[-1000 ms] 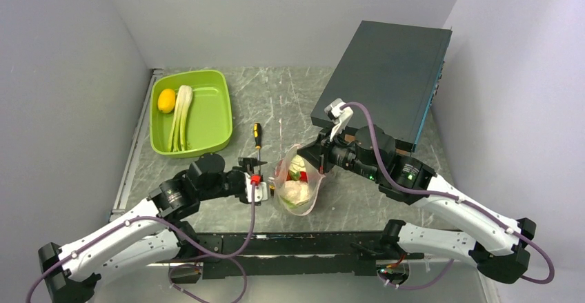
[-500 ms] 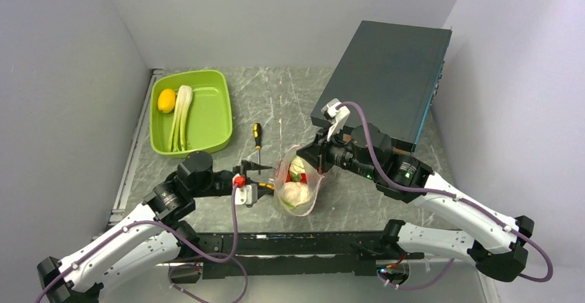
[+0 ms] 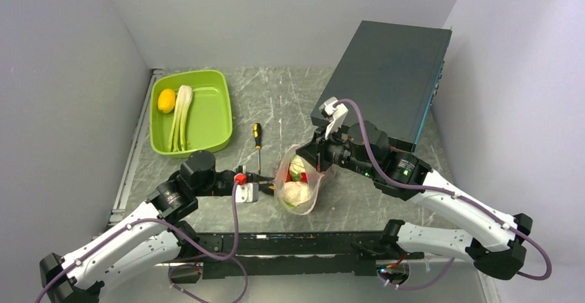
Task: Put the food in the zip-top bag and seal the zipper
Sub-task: Adjust the zipper food storage bag at the center of the board.
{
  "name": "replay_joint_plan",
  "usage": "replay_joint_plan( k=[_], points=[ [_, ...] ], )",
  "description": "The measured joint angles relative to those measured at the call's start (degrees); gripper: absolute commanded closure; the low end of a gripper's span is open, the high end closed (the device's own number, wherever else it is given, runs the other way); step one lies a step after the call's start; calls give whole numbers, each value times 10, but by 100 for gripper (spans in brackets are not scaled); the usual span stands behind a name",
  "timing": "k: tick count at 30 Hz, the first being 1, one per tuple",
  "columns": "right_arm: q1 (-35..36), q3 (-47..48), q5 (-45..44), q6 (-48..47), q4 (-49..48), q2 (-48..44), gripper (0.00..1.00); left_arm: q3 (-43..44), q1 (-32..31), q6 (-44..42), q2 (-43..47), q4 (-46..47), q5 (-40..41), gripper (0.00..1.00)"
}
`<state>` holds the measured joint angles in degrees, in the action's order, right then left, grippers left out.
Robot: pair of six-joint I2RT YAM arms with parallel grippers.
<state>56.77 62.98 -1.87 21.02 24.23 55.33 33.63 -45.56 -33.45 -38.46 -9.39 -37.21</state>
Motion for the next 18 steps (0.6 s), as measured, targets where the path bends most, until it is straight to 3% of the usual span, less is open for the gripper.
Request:
replay_joint_plan(
  k=[2, 9, 13, 18],
  points=[
    [0, 0, -4, 0, 2, -2, 98, 0, 0, 0, 0, -2, 8, 100],
    [0, 6, -54, -36, 48, -7, 77, 30, 0, 7, -1, -40, 42, 100],
    [0, 31, -97, -77, 95, -7, 63, 131, 0, 35, -32, -121, 66, 100],
    [0, 42, -130, -118, 123, -20, 37, 336, 1, 75, -135, -233, 91, 100]
  ],
)
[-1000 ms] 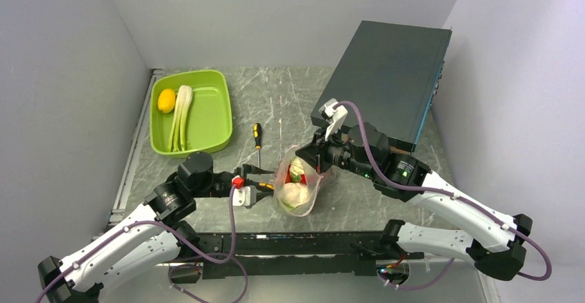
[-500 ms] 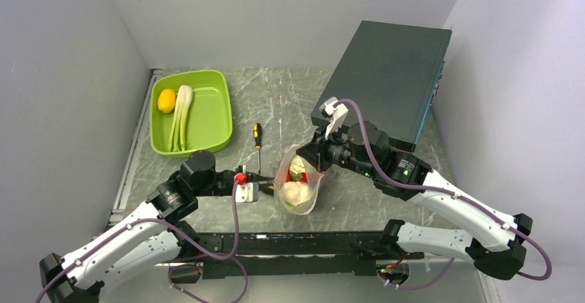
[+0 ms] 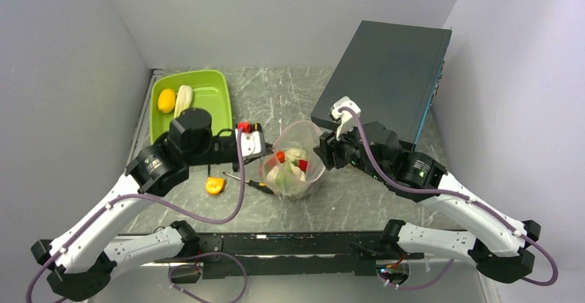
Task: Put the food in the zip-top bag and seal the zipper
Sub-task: Adjust the zipper food storage bag at the center of the board.
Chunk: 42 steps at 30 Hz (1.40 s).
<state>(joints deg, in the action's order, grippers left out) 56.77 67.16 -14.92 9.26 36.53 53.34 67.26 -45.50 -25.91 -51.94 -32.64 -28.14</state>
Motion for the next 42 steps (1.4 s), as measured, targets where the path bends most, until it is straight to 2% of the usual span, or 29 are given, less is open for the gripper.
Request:
replay_joint_plan(
  k=[3, 6, 12, 15, 20, 23, 26, 30, 34, 42],
  points=[
    [-1, -7, -7, -18, -3, -17, 28, 78, 0, 7, -47, -47, 2, 100],
    [-1, -24, -24, -22, -13, -36, 28, 111, 0, 6, -71, -66, 2, 100],
    [-4, -75, -23, 5, -41, -53, 27, 112, 0, -2, -63, -90, -5, 100],
    [-5, -99, 8, 7, -52, -71, 23, 112, 0, -9, -47, -93, -21, 100],
    [-5, -132, 38, -3, -82, -147, 19, 112, 0, -42, -21, -123, -47, 100],
    [-6, -184, 56, 2, -145, -207, 18, 100, 0, -50, -1, -131, -42, 100],
    [-8, -277, 111, 10, -244, -270, 21, 81, 0, -46, 23, -127, -35, 100],
    [-8, -371, 199, -10, -318, -282, 23, 72, 0, -36, 43, -126, -35, 100],
    [-8, -415, 269, -37, -361, -293, 22, 72, 0, -32, 44, -127, -35, 100],
    [-8, -454, 349, -47, -470, -346, 20, 72, 0, -28, 57, -129, -41, 100]
  ],
)
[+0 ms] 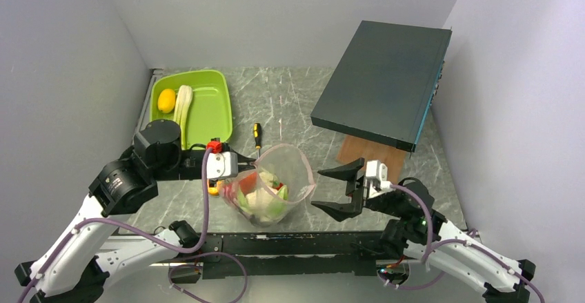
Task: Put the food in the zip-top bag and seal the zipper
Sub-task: Adjust the zipper food storage bag at the center of the board.
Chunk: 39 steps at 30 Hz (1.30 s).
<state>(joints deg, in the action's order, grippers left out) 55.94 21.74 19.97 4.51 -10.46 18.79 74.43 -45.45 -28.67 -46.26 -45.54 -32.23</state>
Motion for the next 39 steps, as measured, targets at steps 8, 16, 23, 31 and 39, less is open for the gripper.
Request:
replay_joint_plan(
  k=[8, 16, 23, 31, 39],
  points=[
    [0, 0, 21, -19, -23, 0, 20, 11, 0, -2, -6, -30, -16, 100],
    [0, 0, -52, -50, -17, -17, 20, 36, 0, -6, -23, -53, -30, 100],
    [0, 3, -38, -50, -20, -4, 23, 45, 0, 0, -19, -54, -36, 100],
    [0, 18, 40, -19, -8, 20, 21, 66, 0, 3, -17, -71, -40, 100],
    [0, 18, 71, -1, -23, 20, 24, 95, 0, 2, -12, -87, -44, 100]
  ],
)
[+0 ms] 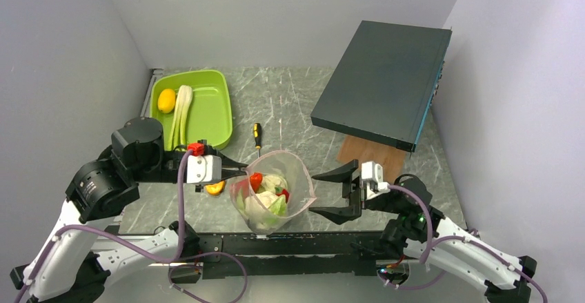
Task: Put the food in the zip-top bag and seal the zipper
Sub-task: Adjust the zipper food storage bag at the center of the board.
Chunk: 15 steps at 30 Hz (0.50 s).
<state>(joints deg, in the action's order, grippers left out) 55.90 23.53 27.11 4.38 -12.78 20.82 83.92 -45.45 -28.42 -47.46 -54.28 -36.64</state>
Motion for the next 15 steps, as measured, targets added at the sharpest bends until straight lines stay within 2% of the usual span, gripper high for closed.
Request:
replay_joint_plan(
  k=[6, 15],
  points=[
    [0, 0, 21, 12, -23, 54, 40, 3, 0, 2, 3, 0, -4, 100],
    [0, 0, 31, 22, -67, 65, 52, 3, 0, 2, 4, -1, -12, 100]
  ],
)
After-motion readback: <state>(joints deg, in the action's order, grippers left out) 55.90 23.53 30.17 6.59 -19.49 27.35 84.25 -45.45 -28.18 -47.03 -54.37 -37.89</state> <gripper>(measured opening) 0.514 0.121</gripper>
